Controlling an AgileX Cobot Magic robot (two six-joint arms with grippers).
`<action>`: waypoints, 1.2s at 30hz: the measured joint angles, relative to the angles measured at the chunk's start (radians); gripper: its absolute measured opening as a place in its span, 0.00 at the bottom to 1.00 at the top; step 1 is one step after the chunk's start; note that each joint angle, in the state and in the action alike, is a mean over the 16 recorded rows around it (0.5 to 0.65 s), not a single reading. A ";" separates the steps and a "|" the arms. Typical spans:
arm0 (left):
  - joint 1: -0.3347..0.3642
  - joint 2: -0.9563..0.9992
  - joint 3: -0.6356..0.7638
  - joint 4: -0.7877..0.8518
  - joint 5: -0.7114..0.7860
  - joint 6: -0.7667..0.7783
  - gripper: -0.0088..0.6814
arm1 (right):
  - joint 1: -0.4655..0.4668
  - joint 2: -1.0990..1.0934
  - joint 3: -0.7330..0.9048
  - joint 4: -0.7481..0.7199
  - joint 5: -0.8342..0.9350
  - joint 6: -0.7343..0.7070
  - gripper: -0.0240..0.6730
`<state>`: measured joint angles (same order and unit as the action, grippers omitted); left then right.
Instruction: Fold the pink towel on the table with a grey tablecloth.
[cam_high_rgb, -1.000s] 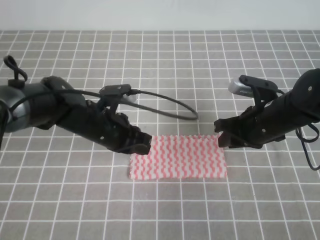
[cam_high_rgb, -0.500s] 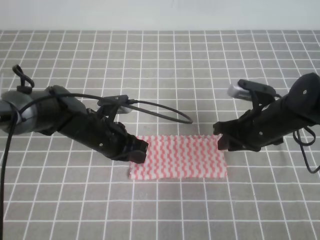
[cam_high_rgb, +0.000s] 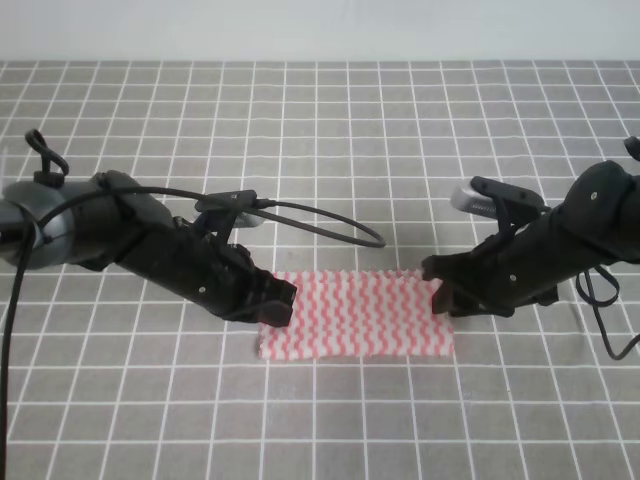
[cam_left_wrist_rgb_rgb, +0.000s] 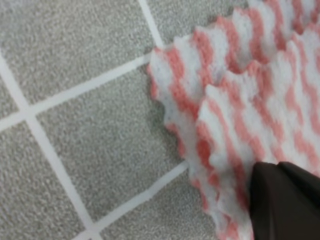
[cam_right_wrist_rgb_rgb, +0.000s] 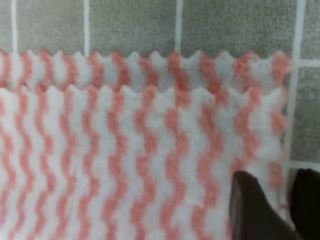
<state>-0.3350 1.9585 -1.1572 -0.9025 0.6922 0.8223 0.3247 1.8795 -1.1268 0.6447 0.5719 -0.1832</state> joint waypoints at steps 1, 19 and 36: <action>0.000 0.000 0.000 0.000 0.000 0.000 0.01 | 0.000 0.002 0.000 0.003 -0.001 -0.001 0.30; 0.000 0.000 0.000 0.001 0.000 0.000 0.01 | 0.000 0.020 -0.001 0.062 0.028 -0.029 0.29; 0.000 0.001 -0.001 0.001 0.001 0.001 0.01 | 0.000 0.052 -0.006 0.065 0.054 -0.029 0.06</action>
<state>-0.3351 1.9597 -1.1581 -0.9016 0.6934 0.8235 0.3245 1.9311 -1.1331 0.7099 0.6262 -0.2123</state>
